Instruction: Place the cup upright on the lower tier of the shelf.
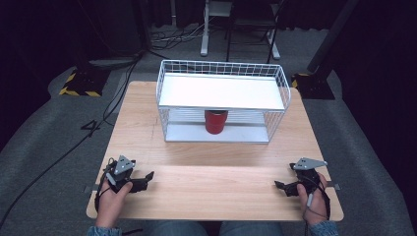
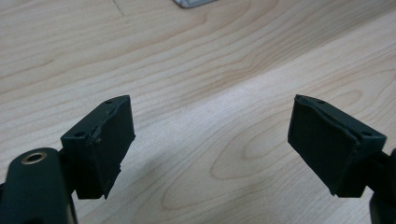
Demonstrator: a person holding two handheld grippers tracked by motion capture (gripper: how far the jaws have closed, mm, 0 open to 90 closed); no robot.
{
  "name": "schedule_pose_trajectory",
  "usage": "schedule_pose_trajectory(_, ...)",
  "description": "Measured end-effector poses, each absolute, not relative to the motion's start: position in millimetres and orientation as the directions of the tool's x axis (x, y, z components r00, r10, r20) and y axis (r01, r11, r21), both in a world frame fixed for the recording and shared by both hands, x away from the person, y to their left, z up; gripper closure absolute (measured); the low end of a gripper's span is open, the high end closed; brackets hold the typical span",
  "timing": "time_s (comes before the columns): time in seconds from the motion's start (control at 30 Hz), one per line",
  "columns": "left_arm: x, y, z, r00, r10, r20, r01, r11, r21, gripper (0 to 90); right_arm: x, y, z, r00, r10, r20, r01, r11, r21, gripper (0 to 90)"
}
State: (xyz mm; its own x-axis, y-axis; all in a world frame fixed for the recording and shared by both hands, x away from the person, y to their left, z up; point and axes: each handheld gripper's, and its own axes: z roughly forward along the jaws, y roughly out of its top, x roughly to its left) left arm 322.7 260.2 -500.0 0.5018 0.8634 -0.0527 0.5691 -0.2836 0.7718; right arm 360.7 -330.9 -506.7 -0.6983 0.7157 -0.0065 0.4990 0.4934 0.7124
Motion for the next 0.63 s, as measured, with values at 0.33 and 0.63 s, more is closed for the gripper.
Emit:
schedule_pose_trajectory(0.33, 326.0, 257.2, -505.5, 0.492, 0.871, -0.020, 0.636, -0.343, 0.691, 14.1, 360.7, -330.9, -506.7, -0.698, 0.716, -0.007, 0.499, 0.494, 0.712, 0.3)
schedule_pose_trajectory(0.63, 325.9, 257.2, -505.4, 0.495, 0.869, -0.019, 0.636, -0.347, 0.689, 13.3, 360.7, -330.9, -506.7, -0.698, 0.716, -0.007, 0.499, 0.493, 0.712, 0.3)
